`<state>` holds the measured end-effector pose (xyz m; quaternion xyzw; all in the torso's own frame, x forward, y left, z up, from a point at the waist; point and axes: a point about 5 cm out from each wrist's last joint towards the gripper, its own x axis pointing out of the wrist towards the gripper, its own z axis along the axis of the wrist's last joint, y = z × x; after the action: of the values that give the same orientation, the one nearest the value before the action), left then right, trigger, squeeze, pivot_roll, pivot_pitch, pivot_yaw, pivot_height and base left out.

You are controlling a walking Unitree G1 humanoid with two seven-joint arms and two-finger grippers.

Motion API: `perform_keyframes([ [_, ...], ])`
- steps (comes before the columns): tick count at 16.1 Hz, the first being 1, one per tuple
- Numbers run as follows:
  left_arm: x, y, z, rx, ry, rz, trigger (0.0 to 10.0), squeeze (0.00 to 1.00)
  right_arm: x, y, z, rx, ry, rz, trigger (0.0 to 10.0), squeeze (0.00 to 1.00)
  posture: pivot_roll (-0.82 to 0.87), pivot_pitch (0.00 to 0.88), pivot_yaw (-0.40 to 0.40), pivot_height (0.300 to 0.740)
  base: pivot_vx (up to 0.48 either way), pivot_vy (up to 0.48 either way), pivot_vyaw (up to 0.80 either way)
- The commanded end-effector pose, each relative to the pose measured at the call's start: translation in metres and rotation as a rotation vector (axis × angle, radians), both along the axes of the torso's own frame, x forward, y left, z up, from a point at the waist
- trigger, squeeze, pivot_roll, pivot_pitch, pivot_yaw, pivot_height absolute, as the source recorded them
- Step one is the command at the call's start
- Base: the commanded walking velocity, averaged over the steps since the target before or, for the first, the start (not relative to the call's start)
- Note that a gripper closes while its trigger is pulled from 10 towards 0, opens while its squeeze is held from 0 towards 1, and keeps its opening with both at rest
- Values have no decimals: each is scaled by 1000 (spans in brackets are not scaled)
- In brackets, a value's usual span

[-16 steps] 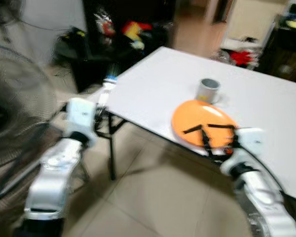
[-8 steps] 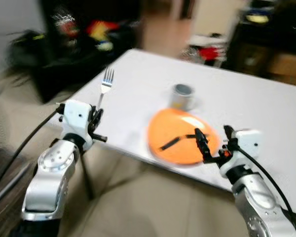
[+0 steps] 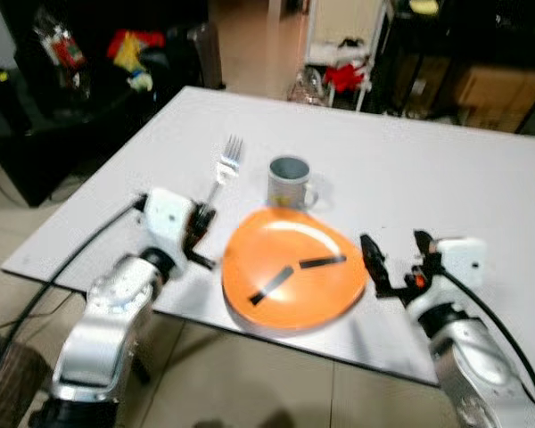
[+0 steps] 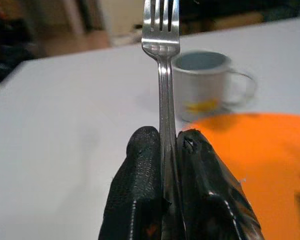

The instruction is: Setting the table

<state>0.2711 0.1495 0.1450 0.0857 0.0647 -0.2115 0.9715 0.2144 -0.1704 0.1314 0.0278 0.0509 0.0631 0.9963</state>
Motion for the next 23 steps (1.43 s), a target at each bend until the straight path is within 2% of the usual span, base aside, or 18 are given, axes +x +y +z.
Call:
perform_keyframes([
  [1, -1, -4, 2, -2, -2, -17, 10000, 0, -1, -1, 4, -2, -1, 6, 10000, 0, -15, 0, -2, 740, 0, 0, 0],
  [2, -1, -3, 1, -5, 11, -2, 10000, 0, -1, -1, 4, -12, 7, 16, 10000, 0, -12, 0, -4, 740, 0, 0, 0],
  [4, -3, -6, -7, -17, 98, -8, 10000, 0, -4, -2, 2, -38, 56, 59, 10000, 0, -8, 0, -9, 740, 0, 0, 0],
  [7, 0, -26, -17, -16, 197, -117, 10000, 0, -2, -4, 0, -44, 106, 96, 10000, 0, 1, 0, -22, 740, 0, 0, 0],
  [8, 7, -34, -22, -20, 240, -121, 10000, 0, -2, -4, 0, -48, 117, 134, 10000, 0, 2, 0, -27, 740, 0, 0, 0],
  [11, 27, -43, -31, 9, 319, -46, 10000, 0, -10, -7, 4, -76, 118, 298, 10000, 0, -12, 0, -27, 740, 0, 0, 0],
  [13, 36, -49, -36, 22, 367, -8, 10000, 0, -17, -11, 8, -45, 121, 404, 10000, 0, -22, 0, -23, 740, 0, 0, 0],
  [14, 41, -49, -42, 53, 426, 33, 10000, 0, -21, -14, 8, -44, 133, 457, 10000, 0, -27, 0, -20, 740, 0, 0, 0],
  [16, 51, -48, -42, 25, 457, 90, 10000, 0, -28, -15, 8, -34, 157, 548, 10000, 0, -32, 0, -18, 740, 0, 0, 0],
  [22, 59, -47, -44, 9, 503, 143, 10000, 0, -30, -18, 10, -39, 164, 596, 10000, 0, -30, 0, -24, 740, 0, 0, 0],
  [23, 58, -48, -44, -4, 519, 136, 10000, 157, -31, -18, 10, -39, 164, 602, 10000, 0, -30, 0, -24, 740, 0, 0, 0],
])
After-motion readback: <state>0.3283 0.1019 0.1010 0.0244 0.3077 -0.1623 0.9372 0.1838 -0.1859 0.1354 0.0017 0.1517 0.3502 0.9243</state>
